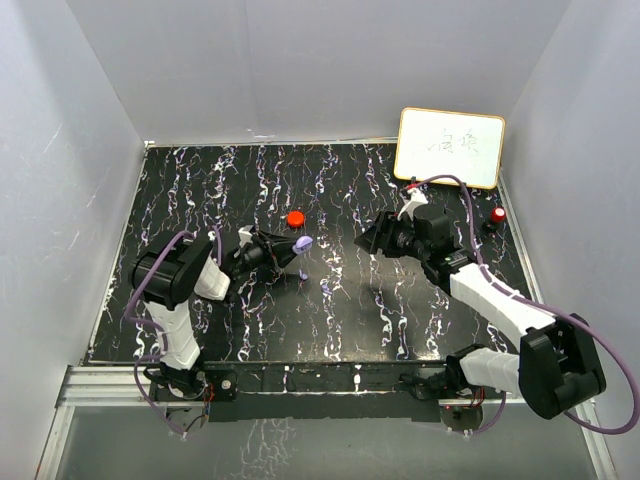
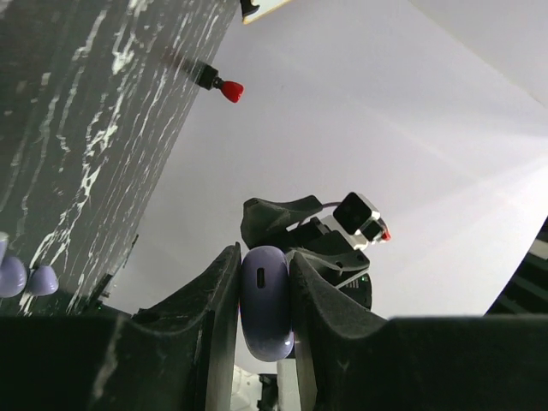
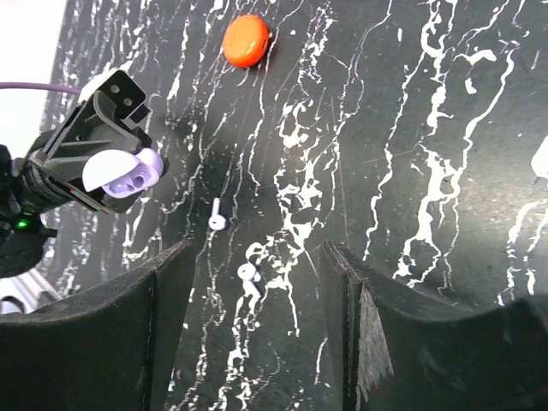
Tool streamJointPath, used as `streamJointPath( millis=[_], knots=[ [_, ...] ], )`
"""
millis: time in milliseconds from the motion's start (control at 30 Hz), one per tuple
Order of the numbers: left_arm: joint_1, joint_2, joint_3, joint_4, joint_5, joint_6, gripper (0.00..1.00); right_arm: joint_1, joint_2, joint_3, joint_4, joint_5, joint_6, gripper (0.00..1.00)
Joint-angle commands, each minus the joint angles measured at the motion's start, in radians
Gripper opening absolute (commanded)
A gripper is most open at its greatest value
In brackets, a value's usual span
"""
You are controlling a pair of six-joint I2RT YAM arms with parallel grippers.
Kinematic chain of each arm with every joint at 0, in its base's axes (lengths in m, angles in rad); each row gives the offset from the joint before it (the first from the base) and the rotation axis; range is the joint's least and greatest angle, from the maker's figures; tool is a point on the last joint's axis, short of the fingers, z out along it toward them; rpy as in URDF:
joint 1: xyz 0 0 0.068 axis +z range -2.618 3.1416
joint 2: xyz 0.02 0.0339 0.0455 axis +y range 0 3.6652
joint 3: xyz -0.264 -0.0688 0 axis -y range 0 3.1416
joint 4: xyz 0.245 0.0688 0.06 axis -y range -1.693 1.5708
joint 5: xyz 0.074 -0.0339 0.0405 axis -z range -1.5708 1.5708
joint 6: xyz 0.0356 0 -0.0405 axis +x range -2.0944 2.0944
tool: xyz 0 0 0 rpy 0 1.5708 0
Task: Insert the wireless bluetooth earbuds into the charging case
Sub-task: Adjust the charging case.
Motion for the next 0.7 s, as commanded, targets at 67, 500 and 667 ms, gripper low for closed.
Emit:
streamJointPath(
  millis=[67, 500, 667],
  knots=[
    [0.009, 0.03, -0.027, 0.28, 0.007, -0.13, 0.0, 0.068, -0.036, 0.059, -0.031, 0.105, -0.154, 0.57],
    [0.041, 0.033, -0.041, 0.378, -0.039, -0.249, 0.0, 0.187, 0.006, 0.098, -0.062, 0.2, -0.208, 0.56],
    [0.066, 0.003, -0.015, 0.378, -0.033, -0.282, 0.0, 0.194, 0.007, 0.105, -0.068, 0.209, -0.207, 0.56]
  ],
)
